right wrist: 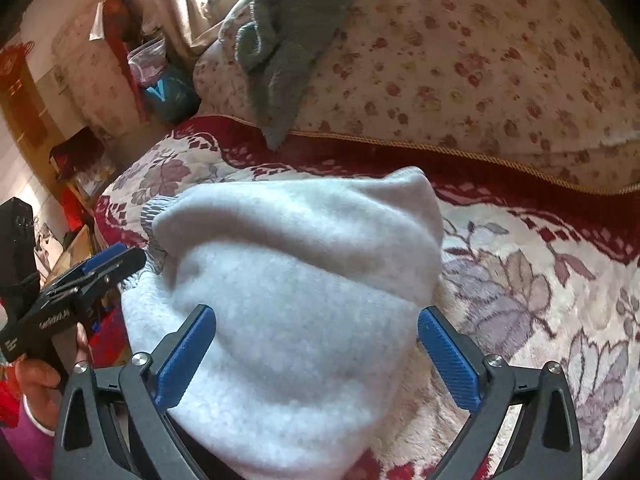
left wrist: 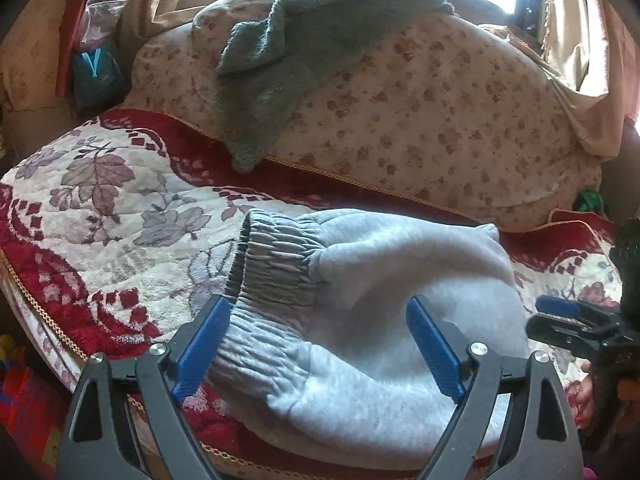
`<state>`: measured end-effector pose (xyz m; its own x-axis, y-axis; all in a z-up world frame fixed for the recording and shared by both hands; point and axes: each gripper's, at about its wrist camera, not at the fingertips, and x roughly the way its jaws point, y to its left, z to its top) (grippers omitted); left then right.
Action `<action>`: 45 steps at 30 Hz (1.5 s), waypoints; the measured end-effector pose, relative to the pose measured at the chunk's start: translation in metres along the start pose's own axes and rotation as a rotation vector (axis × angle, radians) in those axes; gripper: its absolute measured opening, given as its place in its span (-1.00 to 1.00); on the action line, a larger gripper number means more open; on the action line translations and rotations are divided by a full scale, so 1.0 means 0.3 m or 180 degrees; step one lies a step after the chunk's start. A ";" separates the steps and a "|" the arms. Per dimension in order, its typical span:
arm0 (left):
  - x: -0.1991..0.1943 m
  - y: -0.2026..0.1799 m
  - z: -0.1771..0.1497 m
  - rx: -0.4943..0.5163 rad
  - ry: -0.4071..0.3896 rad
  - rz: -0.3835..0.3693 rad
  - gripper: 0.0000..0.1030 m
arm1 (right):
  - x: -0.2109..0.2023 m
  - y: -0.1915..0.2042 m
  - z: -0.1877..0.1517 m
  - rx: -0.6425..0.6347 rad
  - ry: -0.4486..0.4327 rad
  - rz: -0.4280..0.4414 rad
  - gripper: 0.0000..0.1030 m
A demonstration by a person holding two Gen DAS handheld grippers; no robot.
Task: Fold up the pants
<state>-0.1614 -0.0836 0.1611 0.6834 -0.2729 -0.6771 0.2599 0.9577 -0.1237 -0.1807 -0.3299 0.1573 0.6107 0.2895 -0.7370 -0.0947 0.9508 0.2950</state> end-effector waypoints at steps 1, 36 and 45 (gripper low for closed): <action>0.007 0.000 0.000 -0.0005 0.0014 0.0015 0.75 | 0.001 -0.013 -0.006 0.0033 0.0019 0.0020 1.00; 0.073 0.068 -0.023 -0.0077 0.0083 0.0277 0.76 | 0.008 -0.003 -0.021 0.0065 0.0015 0.0079 1.00; 0.082 0.107 -0.037 -0.0198 0.0126 0.0264 0.76 | 0.011 -0.015 -0.025 0.0065 0.0032 -0.0041 1.00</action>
<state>-0.1436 -0.0587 0.1324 0.6731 -0.1897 -0.7148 0.1598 0.9810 -0.1098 -0.1842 -0.3324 0.1492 0.6038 0.2784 -0.7470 -0.0707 0.9520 0.2977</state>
